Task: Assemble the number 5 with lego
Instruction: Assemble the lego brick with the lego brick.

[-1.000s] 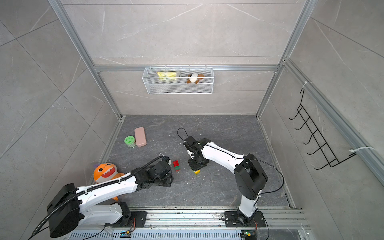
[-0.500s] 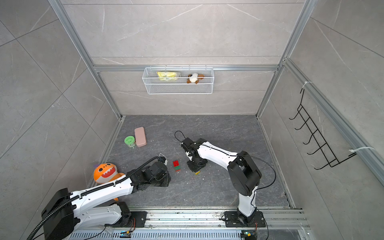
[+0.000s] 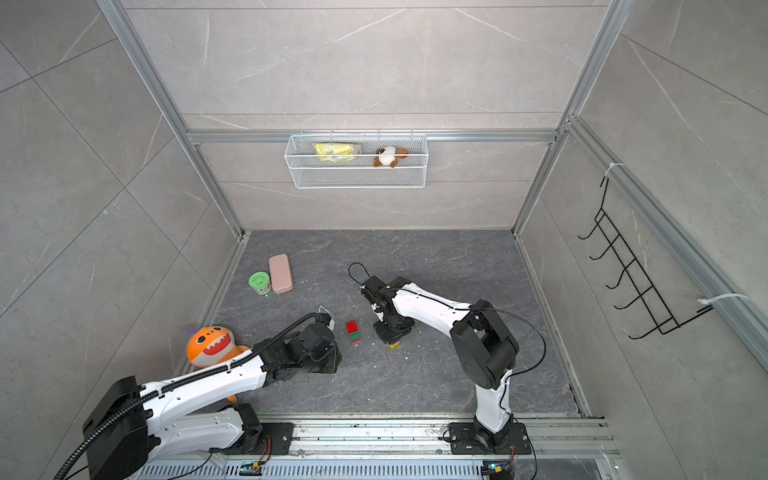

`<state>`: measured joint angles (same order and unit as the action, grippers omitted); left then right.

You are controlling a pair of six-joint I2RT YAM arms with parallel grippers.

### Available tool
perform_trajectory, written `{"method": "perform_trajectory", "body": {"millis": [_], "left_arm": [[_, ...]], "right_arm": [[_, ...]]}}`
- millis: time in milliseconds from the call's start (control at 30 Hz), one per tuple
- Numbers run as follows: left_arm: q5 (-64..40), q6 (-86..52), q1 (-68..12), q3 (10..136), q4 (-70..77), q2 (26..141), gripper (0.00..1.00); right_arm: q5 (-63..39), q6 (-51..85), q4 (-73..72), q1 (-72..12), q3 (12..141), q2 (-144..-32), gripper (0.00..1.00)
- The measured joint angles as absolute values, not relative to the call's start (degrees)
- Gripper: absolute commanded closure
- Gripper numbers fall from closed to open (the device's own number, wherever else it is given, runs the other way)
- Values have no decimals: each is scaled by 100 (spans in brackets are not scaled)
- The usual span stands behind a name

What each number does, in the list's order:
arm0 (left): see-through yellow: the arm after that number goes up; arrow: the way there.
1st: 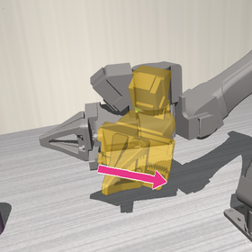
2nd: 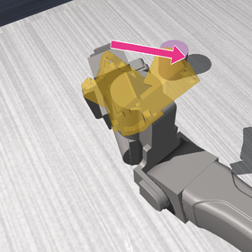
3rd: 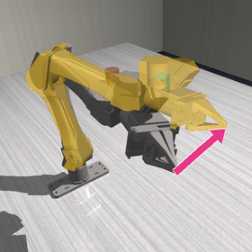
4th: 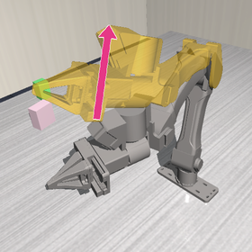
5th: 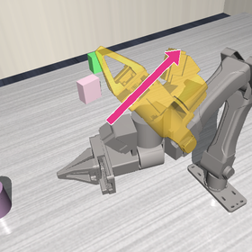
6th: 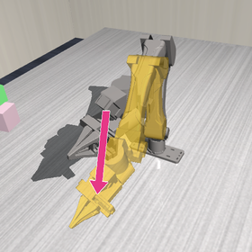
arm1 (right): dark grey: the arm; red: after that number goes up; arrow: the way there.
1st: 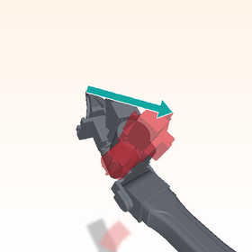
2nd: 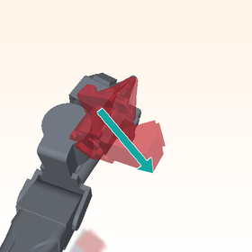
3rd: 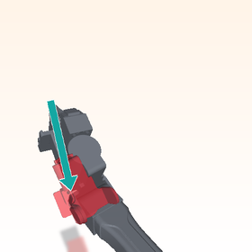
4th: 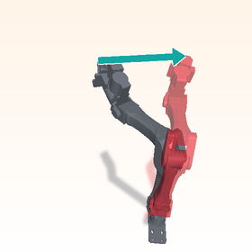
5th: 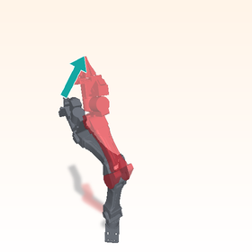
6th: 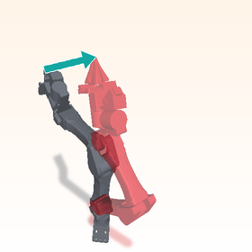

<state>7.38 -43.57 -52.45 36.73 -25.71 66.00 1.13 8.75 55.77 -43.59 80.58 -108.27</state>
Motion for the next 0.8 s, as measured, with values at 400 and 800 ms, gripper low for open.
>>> {"method": "perform_trajectory", "body": {"millis": [400, 800], "left_arm": [[742, -4379, -5236, 3673, -2571, 6593, 62], [740, -4394, -5234, 3673, -2571, 6602, 62]], "right_arm": [[187, 873, 5505, -4362, 8053, -10840, 79], [233, 873, 5505, -4414, 8014, -10840, 79]]}}
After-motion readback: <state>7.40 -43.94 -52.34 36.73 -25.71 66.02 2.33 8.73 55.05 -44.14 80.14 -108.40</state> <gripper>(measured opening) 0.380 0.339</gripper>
